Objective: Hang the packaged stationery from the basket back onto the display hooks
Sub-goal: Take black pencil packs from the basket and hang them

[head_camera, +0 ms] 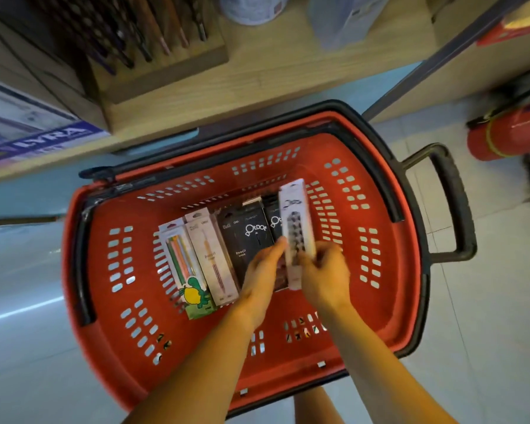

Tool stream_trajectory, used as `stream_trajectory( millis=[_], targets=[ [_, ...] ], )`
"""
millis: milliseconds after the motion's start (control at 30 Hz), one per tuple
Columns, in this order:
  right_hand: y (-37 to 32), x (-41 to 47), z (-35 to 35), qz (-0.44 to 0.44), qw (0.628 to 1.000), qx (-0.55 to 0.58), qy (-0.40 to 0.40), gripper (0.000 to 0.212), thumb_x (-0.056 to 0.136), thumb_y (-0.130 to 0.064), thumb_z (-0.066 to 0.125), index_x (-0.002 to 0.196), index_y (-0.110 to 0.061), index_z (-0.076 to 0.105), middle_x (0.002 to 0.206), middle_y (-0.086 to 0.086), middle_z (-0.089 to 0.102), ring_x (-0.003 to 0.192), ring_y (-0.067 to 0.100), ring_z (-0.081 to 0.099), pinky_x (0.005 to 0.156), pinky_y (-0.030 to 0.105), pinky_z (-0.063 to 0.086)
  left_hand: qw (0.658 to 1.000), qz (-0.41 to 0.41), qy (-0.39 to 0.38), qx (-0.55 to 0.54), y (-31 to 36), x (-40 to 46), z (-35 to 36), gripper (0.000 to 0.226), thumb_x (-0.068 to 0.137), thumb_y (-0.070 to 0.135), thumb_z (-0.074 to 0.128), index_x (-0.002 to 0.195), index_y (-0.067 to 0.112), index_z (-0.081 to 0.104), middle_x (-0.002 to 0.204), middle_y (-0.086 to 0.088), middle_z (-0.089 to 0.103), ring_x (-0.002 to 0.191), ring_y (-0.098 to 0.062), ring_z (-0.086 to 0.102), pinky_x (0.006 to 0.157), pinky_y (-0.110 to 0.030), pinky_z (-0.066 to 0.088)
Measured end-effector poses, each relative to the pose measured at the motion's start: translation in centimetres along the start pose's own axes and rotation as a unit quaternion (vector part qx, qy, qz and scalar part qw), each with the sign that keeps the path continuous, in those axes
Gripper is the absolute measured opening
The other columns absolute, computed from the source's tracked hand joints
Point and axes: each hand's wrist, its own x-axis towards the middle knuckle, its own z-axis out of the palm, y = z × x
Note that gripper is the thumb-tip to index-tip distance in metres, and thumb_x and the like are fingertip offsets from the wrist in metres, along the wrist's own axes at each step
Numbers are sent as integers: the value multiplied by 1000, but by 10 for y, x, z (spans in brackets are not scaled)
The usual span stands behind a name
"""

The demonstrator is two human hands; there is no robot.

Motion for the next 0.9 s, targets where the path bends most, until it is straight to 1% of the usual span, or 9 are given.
stream_trajectory(
  millis=[67,133,233,333,467,567,667,767,900],
  targets=[
    [0,-13,9,-2,995,48,-82,18,94,-19,69,112,-18,65,100,1,74,91,21,73,81,50,61,995,4,32,-97,-1,-4,-9,28,94,42,69,115,24,75,111,-6,79,105,-24,73,87,-40,56],
    [-2,-17,17,-2,990,51,-130,16,99,-27,64,110,-18,71,98,-1,76,92,18,73,86,48,60,988,48,120,-89,-4,-5,-23,17,95,25,72,112,23,73,114,-6,78,105,-26,72,87,-42,57],
    [-1,-4,39,-34,996,-43,-67,33,103,-39,56,123,-14,65,115,4,71,108,23,68,93,45,56,969,90,220,-65,-8,-9,-51,27,101,17,64,128,22,62,125,-1,71,112,-22,67,90,-41,56],
    [-2,12,71,-74,969,-233,-45,58,96,-46,64,141,-13,47,134,7,56,125,28,56,100,44,52,969,102,216,-66,-14,-9,-74,27,102,15,62,125,30,59,128,3,68,120,-23,64,103,-50,52],
    [-4,22,108,-71,938,-337,-33,73,91,-34,74,146,-7,34,141,16,48,131,32,49,104,44,51,972,101,206,-57,-23,-8,-86,28,102,15,62,125,30,57,130,2,66,121,-25,63,105,-54,51],
    [-1,31,111,-31,954,-295,-37,53,93,-30,72,134,-7,49,135,15,53,126,32,53,104,43,50,972,92,206,-71,-27,-5,-86,31,102,15,63,130,27,57,131,0,67,121,-26,63,107,-57,50],
    [7,41,92,-15,978,-203,-46,37,90,-35,75,120,-16,64,125,8,62,112,28,63,95,45,56,973,82,203,-78,-27,-4,-81,28,100,15,65,124,28,60,124,2,71,117,-24,66,106,-56,52],
    [12,54,58,-20,982,-176,-64,27,91,-37,73,114,-23,68,123,4,67,109,24,67,94,45,58,975,70,193,-90,-24,-2,-73,30,100,17,66,127,27,60,124,1,72,116,-28,68,104,-58,52],
    [7,73,21,-8,975,-197,-105,20,100,-23,62,118,-14,64,122,8,67,116,27,65,100,45,55,976,66,186,-91,-23,3,-64,32,100,19,66,130,29,59,123,-1,73,114,-32,69,102,-60,53]
  ],
)
